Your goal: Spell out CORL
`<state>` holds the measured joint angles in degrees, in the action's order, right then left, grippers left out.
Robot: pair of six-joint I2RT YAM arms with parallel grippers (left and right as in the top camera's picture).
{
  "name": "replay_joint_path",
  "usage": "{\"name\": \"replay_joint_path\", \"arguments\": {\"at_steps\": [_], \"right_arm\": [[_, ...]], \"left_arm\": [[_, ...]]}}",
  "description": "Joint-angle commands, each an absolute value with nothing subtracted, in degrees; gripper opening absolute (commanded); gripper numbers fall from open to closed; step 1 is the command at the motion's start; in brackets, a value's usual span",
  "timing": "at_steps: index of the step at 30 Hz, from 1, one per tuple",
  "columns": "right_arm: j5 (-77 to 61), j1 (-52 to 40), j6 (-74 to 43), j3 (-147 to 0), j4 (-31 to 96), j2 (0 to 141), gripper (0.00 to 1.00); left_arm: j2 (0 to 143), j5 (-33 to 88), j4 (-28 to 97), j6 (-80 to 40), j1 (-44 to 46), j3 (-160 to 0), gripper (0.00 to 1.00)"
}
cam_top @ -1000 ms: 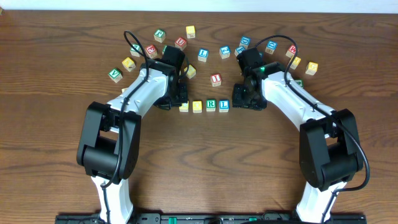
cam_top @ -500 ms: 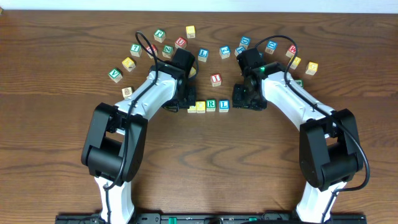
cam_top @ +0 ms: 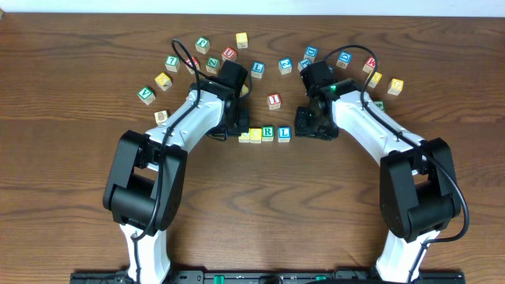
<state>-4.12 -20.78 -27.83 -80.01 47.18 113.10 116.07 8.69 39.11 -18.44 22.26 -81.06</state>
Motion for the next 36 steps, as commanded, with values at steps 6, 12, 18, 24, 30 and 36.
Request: {"name": "replay_joint_path", "arguments": {"at_steps": [6,12,18,24,30,36], "right_arm": [[-4.25,-21.5,-28.25,-79.35,46.68,113.58,0.47],[-4.27,-21.93,-28.27,-77.89,44.36,113.58,0.47],[-4.23,-22.02,-28.47,-76.53,42.37,113.58,0.45],[-4.25,-21.93,-27.92,-77.14,41.54,113.56,0.38],[-3.36,-21.69,-26.02,-82.52,45.17,113.36,0.36],[-2.11,-21.78,-25.63,-84.99,43.2,113.36,0.36]], "left_arm": [[116.2,8.58,38.39,-19.2,24.27,-80.84,0.13],[116.2,8.6,38.06,-19.2,24.69,-80.84,0.13],[116.2,8.58,37.98,-19.22,24.69,-80.84,0.13],[116.18,8.58,37.56,-19.18,24.67,-80.86,0.13],[115.18,8.56,38.96,-18.65,23.75,-82.43,0.13],[111.02,8.34,38.74,-17.41,22.09,-82.76,0.13]]}}
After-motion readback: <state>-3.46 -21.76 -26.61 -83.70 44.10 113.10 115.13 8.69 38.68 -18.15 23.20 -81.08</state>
